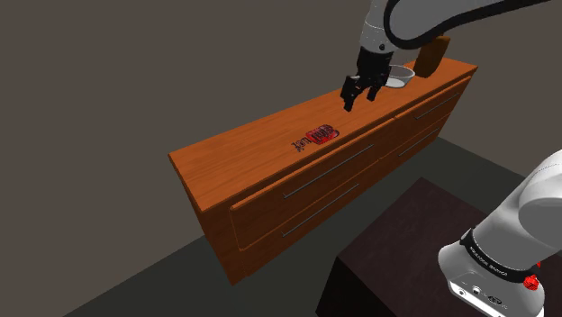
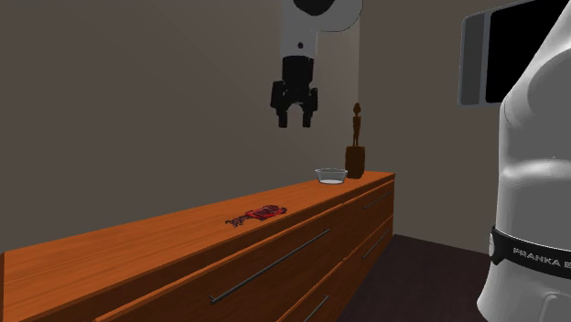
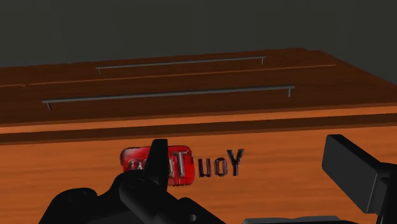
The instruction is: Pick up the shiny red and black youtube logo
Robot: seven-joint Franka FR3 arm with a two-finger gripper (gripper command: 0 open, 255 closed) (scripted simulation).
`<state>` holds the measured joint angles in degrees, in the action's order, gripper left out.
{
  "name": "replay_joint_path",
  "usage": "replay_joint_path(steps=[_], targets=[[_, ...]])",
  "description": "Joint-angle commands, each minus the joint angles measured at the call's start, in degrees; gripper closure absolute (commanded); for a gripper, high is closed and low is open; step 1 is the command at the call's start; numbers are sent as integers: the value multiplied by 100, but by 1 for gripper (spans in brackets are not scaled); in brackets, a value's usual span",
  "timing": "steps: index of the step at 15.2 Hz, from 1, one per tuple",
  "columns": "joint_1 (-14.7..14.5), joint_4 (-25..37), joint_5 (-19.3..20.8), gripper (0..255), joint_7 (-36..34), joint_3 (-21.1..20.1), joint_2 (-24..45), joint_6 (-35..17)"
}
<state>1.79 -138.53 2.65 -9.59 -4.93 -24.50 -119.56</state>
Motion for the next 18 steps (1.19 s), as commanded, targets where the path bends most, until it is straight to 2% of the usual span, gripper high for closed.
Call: replay_joint_path(steps=[1, 10, 18], targets=[[26, 34, 0, 0, -69, -8, 414, -372], [94, 677, 65, 0, -424, -58, 2381, -1633], [71, 1753, 135, 0, -690, -19, 4191, -2317]])
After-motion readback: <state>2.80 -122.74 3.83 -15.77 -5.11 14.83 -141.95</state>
